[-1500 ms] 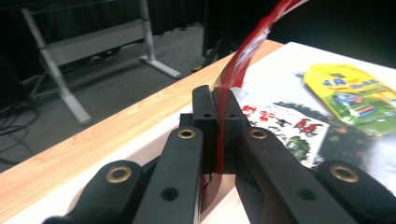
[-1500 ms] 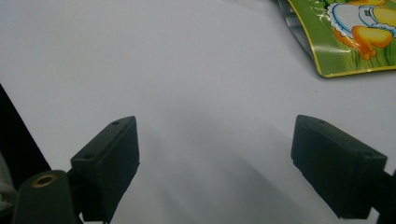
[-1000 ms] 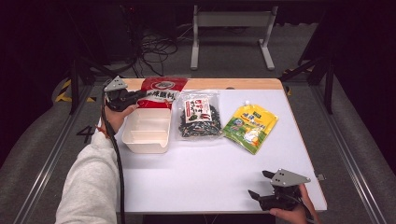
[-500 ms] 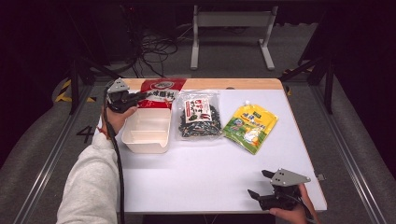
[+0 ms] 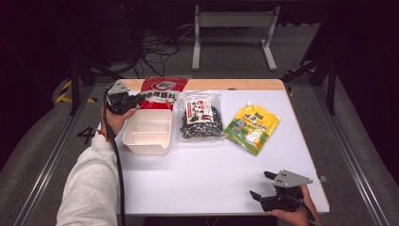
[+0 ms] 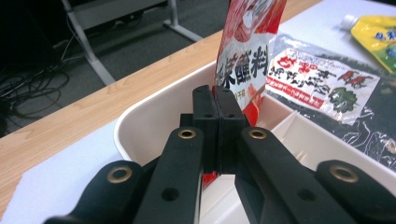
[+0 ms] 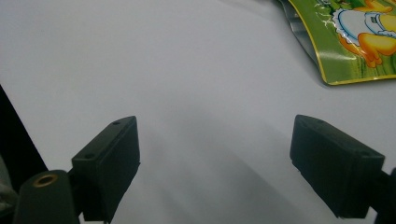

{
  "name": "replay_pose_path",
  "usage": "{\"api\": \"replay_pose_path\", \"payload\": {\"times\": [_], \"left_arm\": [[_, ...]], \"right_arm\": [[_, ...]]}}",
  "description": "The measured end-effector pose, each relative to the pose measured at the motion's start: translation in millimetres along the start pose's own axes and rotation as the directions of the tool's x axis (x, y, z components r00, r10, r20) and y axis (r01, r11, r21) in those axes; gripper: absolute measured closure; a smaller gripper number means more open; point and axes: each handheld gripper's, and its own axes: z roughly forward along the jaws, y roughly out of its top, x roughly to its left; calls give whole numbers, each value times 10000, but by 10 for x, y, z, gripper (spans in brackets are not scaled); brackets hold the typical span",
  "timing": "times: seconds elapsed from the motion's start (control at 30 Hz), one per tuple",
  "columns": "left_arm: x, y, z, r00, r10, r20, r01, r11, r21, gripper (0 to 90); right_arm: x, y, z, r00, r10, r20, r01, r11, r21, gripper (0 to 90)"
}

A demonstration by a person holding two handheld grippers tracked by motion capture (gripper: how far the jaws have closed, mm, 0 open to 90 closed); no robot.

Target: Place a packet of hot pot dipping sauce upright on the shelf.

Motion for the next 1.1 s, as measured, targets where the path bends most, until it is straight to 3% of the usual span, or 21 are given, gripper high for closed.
{"api": "replay_pose_path", "payload": {"times": [0.47, 0.83, 1.1], "left_arm": [[-5, -66, 56, 9997, -178, 154, 175, 9996, 240, 900], [-27, -37, -32, 9997, -183, -159, 181, 9998, -115, 848], [-54, -42, -203, 9992, -222, -318, 206, 9985, -501, 811]], "right_arm": [[0, -1, 3, 10000, -31, 67, 31, 10000, 36, 164], [-22, 3, -12, 9998, 54, 171, -53, 10000, -49, 189], [-64, 19, -17, 9996, 217, 172, -213, 9996, -201, 210]]}}
